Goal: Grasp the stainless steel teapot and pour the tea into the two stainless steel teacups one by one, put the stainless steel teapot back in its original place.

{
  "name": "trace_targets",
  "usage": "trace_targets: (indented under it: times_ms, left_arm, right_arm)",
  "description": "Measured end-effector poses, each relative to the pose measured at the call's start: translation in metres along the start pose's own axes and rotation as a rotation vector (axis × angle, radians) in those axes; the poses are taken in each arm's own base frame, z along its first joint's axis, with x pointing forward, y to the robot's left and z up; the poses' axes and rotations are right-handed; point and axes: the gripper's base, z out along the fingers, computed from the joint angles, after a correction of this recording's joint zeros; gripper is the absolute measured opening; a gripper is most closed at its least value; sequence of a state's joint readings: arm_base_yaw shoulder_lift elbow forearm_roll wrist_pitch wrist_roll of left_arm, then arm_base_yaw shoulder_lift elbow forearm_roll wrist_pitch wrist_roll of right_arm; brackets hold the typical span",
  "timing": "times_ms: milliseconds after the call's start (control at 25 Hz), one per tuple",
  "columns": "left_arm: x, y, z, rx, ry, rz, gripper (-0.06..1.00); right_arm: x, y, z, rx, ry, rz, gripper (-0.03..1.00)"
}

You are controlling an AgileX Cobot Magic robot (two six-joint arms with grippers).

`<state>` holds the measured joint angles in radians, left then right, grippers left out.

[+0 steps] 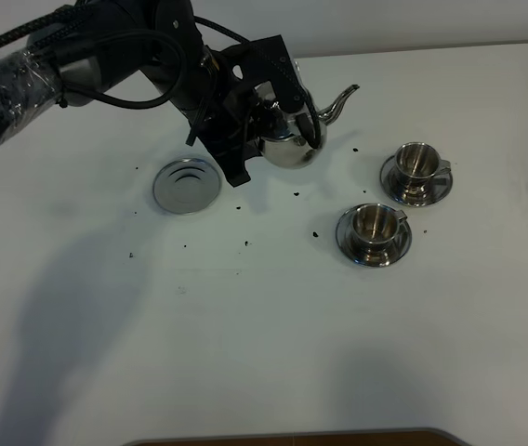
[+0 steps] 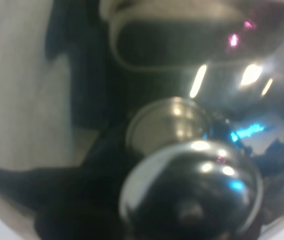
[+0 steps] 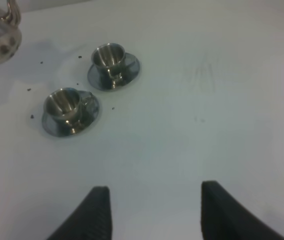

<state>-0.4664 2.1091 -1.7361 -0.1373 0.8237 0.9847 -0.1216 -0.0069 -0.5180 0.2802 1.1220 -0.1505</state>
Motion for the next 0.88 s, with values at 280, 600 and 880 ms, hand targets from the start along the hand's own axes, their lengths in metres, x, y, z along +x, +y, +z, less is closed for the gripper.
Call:
trace_targets:
  times_ms: [280, 600, 880]
  left_arm:
    - [0.005, 0.006, 0.006, -0.054, 0.057, 0.093, 0.24]
    - [0.002, 0.019, 0.041, -0.078, 0.074, 0.193, 0.24]
    - [-0.026, 0.028, 0.061, -0.129, 0.05, 0.275, 0.24]
  right_arm:
    - [0.0, 0.0, 0.0, 0.0, 0.0, 0.0, 0.42]
    - [0.0, 0.0, 0.0, 0.0, 0.0, 0.0, 0.42]
    - [0.0, 0.0, 0.0, 0.0, 0.0, 0.0, 0.42]
